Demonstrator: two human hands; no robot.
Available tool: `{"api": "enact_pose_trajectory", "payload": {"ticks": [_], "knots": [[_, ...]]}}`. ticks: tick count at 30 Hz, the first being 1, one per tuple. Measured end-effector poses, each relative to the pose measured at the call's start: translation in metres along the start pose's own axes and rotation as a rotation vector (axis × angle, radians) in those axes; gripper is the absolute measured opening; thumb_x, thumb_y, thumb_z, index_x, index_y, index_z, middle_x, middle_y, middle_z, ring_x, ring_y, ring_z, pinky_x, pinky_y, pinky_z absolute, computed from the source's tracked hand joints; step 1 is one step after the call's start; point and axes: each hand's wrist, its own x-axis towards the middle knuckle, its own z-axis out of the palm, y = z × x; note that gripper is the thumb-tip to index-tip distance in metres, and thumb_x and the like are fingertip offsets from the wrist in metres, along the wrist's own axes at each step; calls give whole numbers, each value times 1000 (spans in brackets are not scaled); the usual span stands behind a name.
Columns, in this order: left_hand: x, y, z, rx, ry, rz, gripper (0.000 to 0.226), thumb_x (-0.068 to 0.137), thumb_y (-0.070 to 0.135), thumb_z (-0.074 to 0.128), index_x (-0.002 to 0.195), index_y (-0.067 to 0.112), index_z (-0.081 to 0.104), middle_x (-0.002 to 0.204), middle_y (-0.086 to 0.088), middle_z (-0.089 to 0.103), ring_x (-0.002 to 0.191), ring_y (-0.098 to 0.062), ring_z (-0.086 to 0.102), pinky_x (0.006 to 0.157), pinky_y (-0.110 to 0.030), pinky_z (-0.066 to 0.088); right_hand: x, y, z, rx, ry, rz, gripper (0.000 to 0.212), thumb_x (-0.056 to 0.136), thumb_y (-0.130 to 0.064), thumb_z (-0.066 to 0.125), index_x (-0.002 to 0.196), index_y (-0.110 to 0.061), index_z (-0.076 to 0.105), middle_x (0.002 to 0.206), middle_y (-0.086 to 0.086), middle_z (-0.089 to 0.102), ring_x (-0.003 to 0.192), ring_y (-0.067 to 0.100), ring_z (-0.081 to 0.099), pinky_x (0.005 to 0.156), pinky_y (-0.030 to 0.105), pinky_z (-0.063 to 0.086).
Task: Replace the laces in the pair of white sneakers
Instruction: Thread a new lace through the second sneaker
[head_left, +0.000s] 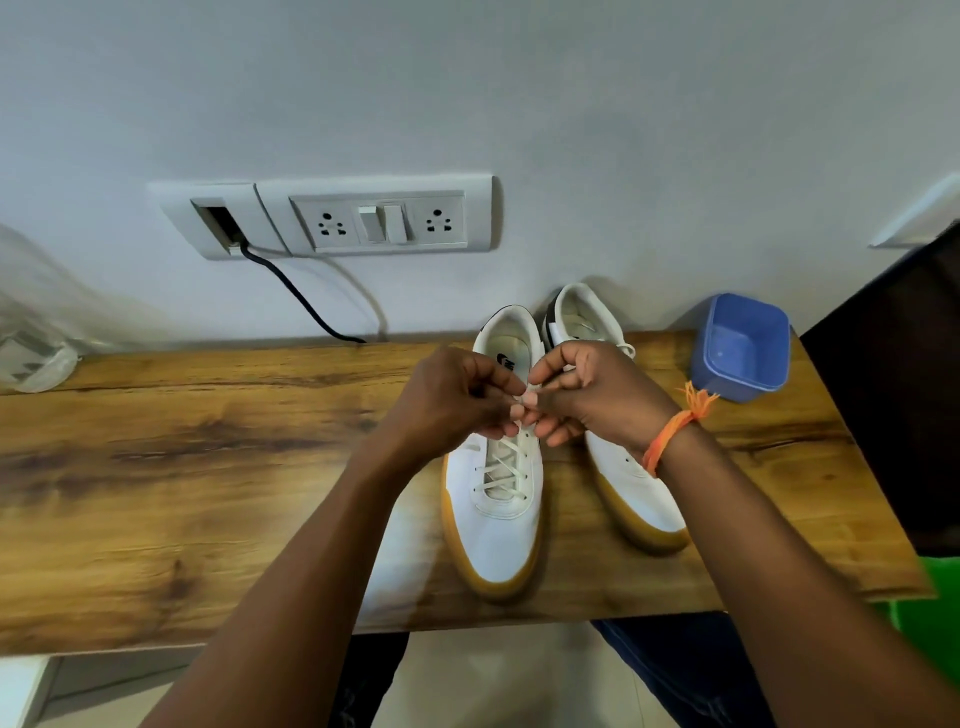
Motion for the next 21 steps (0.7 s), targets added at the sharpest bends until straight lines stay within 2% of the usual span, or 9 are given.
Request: {"api": "enact_pose_trajectory", "payload": {"ticks": [2,3,7,11,13,16,18,21], "knots": [[2,-4,0,10,-9,6,13,85,1,73,97,4,76,80,-18,74,73,-28,73,64,-28,56,0,0,-2,-5,48,0,21,84,-3,73,97,1,58,78,20,72,59,24,67,52,31,57],[3,-5,1,25,-8,11,12,86,5,73,96,7,77,79,-15,75,73,-26,73,64,-27,55,0,0,-3,-7,58,-4,19,83,-3,74,95,0,59,77,20,72,59,24,67,52,30,57],[1,-3,8,25,10,40,10,87,9,72,94,4,77,71,-9,73,62,-12,66,57,-17,48,-1,1,-3,14,60,-20,14,89,0,66,100,4,58,78,20,71,65,27,68,58,33,58],[5,-6,8,6,80,12,9,88,4,70,94,0,76,68,-9,71,57,-11,63,54,-19,48,0,2,-4,-15,44,0,15,93,-1,60,107,5,58,92,24,72,76,32,70,68,39,59],[7,-10,9,115,98,-11,6,89,7,70,89,4,76,66,-6,70,56,-11,63,56,-23,50,1,6,-5,-65,36,31,16,92,-2,61,107,3,59,93,22,72,76,30,69,73,42,59],[9,-15,17,283,33,-30,9,94,13,64,90,9,71,74,-9,72,65,-17,70,67,-35,58,2,12,-3,-91,39,76,16,87,3,65,103,0,62,90,21,73,77,29,70,77,46,60],[7,-14,21,363,11,-20,9,95,18,63,92,11,69,79,-6,71,66,-15,71,63,-29,58,4,16,-1,-98,71,84,14,85,6,64,99,0,63,87,21,72,73,29,70,76,48,60],[6,-11,22,384,54,34,11,88,21,74,86,11,71,76,1,68,54,-4,65,50,-16,49,6,17,2,-135,113,79,12,85,4,66,95,-3,62,83,19,73,69,26,70,71,45,61]]}}
